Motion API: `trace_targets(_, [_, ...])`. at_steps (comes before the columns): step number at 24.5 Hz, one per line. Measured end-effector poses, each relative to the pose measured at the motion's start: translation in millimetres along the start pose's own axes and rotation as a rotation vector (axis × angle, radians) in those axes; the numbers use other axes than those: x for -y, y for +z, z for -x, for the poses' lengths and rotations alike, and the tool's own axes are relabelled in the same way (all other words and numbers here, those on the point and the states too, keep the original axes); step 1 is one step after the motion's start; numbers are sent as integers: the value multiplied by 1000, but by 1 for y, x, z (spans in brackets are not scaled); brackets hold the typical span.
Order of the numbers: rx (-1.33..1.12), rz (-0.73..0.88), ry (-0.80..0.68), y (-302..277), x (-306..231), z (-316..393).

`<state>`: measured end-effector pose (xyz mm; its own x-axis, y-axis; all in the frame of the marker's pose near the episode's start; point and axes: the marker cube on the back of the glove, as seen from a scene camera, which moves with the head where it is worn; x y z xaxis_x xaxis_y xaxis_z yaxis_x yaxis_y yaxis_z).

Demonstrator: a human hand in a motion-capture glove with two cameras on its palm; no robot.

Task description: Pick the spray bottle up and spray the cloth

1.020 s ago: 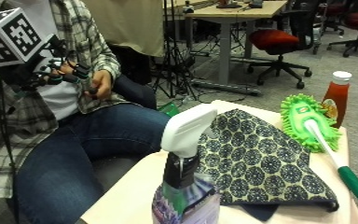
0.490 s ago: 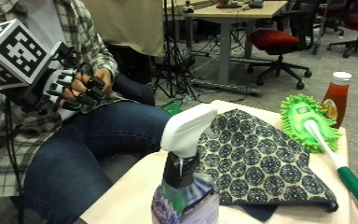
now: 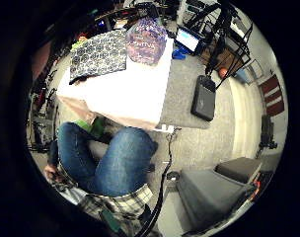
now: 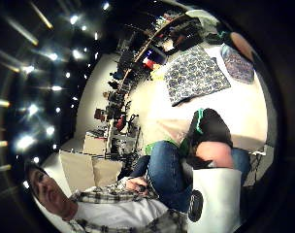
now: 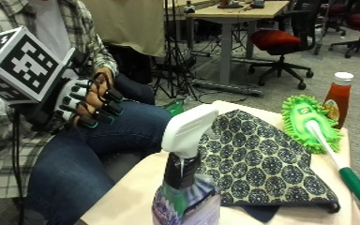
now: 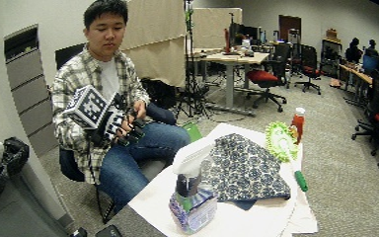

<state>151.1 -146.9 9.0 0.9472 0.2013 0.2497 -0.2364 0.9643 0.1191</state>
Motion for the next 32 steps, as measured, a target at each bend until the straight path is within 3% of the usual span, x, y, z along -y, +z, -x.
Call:
trace_targets(23, [202,-36,229,-1,118,-80])
trace_targets(32, [398,-88,306,21,156,-101])
